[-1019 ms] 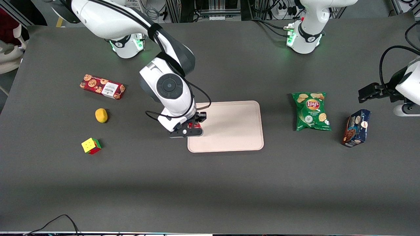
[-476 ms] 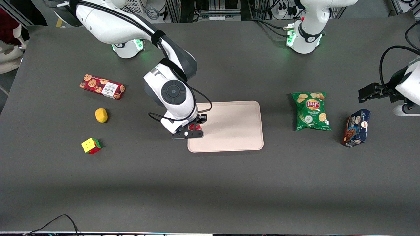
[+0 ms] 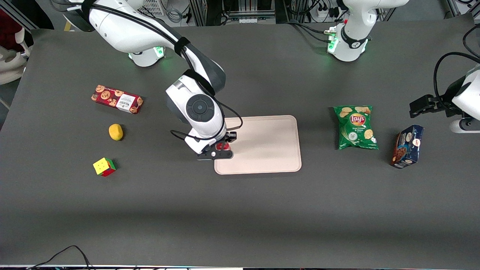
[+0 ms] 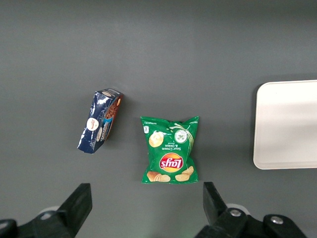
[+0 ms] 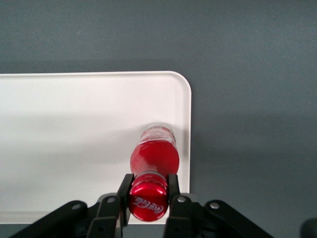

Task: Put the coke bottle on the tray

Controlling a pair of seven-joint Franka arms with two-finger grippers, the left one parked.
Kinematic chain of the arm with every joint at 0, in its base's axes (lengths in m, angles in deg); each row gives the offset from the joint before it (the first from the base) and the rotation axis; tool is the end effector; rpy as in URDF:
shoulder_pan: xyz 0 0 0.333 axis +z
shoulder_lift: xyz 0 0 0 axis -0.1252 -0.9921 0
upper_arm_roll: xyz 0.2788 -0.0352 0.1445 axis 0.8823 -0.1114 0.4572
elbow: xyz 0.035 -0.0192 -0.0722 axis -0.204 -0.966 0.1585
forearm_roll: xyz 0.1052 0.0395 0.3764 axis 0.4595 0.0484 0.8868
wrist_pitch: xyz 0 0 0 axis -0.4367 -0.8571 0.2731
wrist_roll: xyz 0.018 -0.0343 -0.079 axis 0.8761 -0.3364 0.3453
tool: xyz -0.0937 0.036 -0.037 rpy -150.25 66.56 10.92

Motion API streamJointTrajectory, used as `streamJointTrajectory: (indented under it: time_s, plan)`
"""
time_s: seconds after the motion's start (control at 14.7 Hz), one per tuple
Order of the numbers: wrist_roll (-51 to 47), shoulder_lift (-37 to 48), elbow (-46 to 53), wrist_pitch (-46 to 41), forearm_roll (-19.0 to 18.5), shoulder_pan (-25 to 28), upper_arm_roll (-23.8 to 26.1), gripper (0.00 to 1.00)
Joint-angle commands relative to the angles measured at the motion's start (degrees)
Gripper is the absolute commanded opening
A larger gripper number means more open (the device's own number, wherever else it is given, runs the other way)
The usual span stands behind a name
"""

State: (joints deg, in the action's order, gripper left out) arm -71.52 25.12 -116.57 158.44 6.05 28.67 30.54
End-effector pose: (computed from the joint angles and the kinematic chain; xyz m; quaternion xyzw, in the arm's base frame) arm 0.5716 0.4286 0.3311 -0.9992 0.0013 0.0394 0.0007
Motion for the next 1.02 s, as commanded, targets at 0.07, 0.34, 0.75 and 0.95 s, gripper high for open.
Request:
streamJointTrajectory:
  time_s: [0.07,0.34,0.75,0.95]
  plan:
    - [-2.4,0.0,0.4,0.8,-1.7,0.5,-0.1,0.65]
    - [-3.8,0.3,0.4,0.8,-1.6,0.2,-0.1,1.00]
    - [9.6,17.3,0.4,-13.1,7.1,-13.7,0.2,1.00]
    - [15.3,25.7,-5.1,-13.7,8.7,-18.0,-2.8,1.00]
